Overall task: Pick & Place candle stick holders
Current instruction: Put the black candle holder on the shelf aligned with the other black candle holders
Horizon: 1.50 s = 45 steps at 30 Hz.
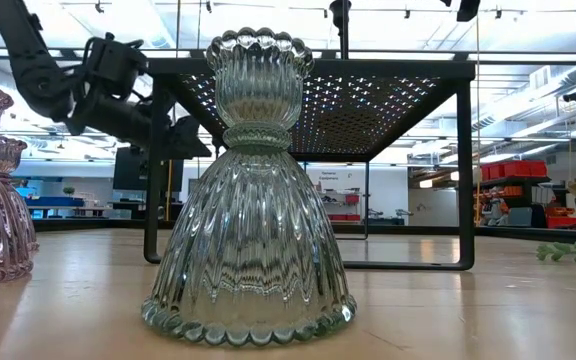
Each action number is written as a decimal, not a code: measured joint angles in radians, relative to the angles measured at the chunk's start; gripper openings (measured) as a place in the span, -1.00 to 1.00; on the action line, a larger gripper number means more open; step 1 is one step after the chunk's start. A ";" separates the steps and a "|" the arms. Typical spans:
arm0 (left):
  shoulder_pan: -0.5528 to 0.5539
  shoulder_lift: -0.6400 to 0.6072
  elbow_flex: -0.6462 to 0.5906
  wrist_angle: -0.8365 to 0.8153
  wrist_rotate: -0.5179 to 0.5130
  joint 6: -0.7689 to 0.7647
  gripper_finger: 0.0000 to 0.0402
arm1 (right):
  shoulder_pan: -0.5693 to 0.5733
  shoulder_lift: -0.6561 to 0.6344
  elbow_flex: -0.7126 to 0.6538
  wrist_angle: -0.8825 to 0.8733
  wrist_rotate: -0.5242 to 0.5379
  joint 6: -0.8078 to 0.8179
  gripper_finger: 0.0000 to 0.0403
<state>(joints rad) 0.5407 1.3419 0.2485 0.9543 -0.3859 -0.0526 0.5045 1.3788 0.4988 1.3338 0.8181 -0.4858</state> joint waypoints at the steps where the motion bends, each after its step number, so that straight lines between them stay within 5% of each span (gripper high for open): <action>1: 0.006 0.020 0.000 0.032 0.001 0.000 0.28 | 0.000 0.000 0.000 0.000 0.000 0.000 -0.32; 11: 0.052 0.205 0.149 0.109 0.084 0.022 0.28 | 0.000 0.000 0.000 0.000 0.002 0.003 -0.32; 15: 0.052 0.249 0.201 0.085 0.034 0.047 0.21 | 0.000 0.000 0.000 0.000 0.002 0.007 -0.32; 18: 0.062 0.257 0.207 0.068 0.010 0.060 -0.07 | 0.000 0.000 0.000 0.000 0.002 0.007 -0.32; 23: 0.088 0.255 0.207 0.019 0.070 0.021 -0.88 | 0.000 0.000 0.000 0.000 0.004 0.007 -0.32; 28: 0.098 0.250 0.207 0.015 0.151 -0.013 -0.94 | 0.000 0.000 0.000 0.000 0.004 0.007 -0.32; 36: 0.069 0.092 0.207 -0.067 0.236 -0.029 -0.94 | 0.000 0.000 0.000 0.001 0.013 0.014 -0.32; 45: 0.009 -0.353 0.279 -0.590 0.259 -0.011 -0.94 | -0.008 0.000 0.000 0.002 0.018 0.014 -0.32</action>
<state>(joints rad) 0.5502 0.9885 0.5279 0.3642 -0.1270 -0.0637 0.4966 1.3788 0.4988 1.3361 0.8360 -0.4714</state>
